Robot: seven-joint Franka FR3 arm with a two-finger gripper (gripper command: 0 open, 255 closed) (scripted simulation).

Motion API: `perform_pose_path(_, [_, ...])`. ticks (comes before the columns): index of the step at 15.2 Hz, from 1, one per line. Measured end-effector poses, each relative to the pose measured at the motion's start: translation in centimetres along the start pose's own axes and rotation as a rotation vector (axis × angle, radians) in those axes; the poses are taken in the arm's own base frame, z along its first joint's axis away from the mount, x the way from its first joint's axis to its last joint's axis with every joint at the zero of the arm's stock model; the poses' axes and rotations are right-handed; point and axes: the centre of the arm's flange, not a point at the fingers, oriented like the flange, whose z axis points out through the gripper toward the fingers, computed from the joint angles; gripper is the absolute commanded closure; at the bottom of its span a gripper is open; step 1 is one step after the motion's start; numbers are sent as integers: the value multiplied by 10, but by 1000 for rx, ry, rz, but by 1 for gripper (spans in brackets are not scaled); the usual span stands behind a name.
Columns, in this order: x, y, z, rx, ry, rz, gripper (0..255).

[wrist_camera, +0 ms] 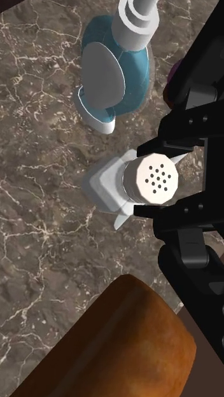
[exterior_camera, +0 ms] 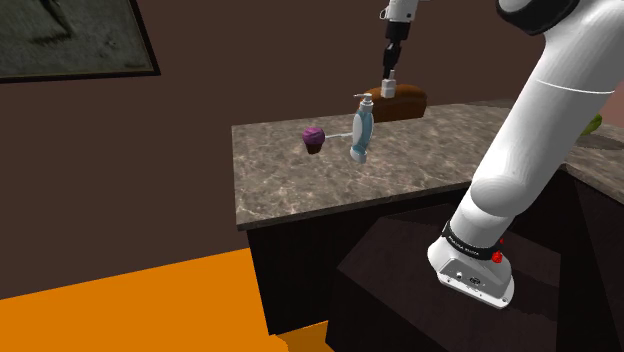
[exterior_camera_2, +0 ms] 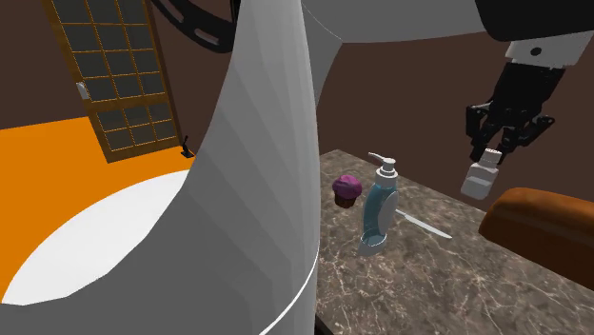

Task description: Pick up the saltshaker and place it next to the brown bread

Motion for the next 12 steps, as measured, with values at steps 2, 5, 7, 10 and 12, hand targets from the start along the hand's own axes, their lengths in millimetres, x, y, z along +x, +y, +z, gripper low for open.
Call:
perform_pose_path(2, [0,1,11,0,0,0,255])
perform_pose_path(5, [0,2,28,0,0,0,255])
perform_pose_path(7, [0,3,37,0,0,0,255])
perform_pose_path(10, [-1,3,52,0,0,0,255])
perform_pose_path(12, [-1,6,63,0,0,0,255])
